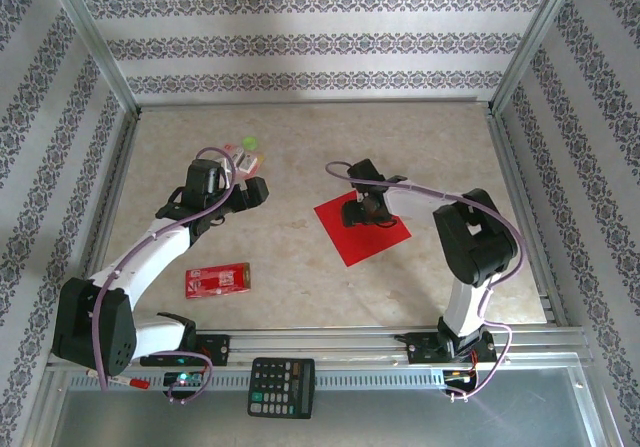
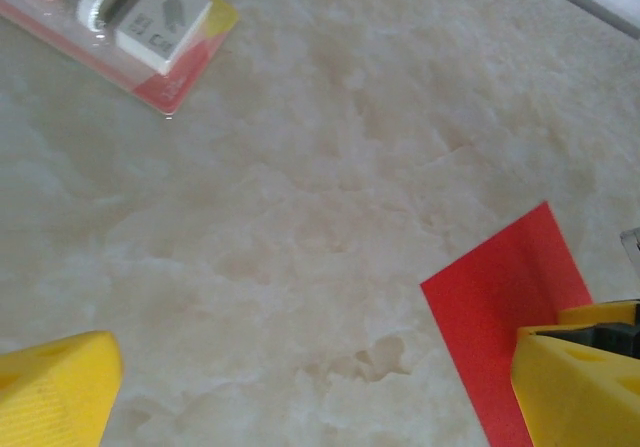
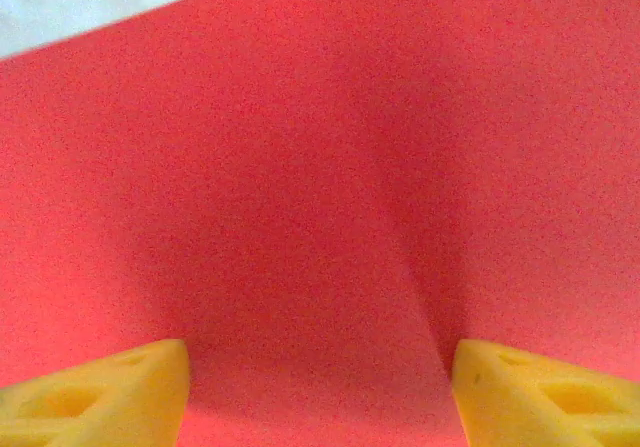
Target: Fold a paper plane with a square sheet of paper (pick it up from the middle)
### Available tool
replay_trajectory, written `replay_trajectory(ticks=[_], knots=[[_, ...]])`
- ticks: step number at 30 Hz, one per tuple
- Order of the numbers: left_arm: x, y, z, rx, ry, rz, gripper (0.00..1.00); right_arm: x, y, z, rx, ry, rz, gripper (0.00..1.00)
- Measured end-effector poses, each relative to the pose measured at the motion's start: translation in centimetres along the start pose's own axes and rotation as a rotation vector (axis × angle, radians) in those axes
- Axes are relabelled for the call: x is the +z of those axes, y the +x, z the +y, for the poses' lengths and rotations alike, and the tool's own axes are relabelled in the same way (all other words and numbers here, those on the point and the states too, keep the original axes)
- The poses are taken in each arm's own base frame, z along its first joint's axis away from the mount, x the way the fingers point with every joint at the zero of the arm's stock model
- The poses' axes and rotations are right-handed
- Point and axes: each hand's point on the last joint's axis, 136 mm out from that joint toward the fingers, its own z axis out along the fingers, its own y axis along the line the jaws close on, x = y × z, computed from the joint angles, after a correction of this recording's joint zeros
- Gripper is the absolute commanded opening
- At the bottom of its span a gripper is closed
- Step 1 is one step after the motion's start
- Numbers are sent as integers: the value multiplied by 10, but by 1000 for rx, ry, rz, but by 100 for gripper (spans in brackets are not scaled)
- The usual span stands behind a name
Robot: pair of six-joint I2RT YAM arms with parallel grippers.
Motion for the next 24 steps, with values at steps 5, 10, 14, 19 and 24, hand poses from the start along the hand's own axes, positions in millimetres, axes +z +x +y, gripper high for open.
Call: replay_trajectory(ticks=[5,10,14,19,24], knots=[[-8,-2,8,-1,-51,-24,100,3,-2,24,-84,-24,4,67],[-17,-1,15,-7,-87,-39,100,7,-4,68,-217,-71,1,67],[-23,4,22,-18,-118,-35,99,9,-7,103,-303,-141,2,66],[-32,10,20,-24,-113,-27,100,-2,-3,125,-317,-263,27,70],[-23,42,-19,85,-47,84,100,-61,-22,81,-159,-363,-72,78]])
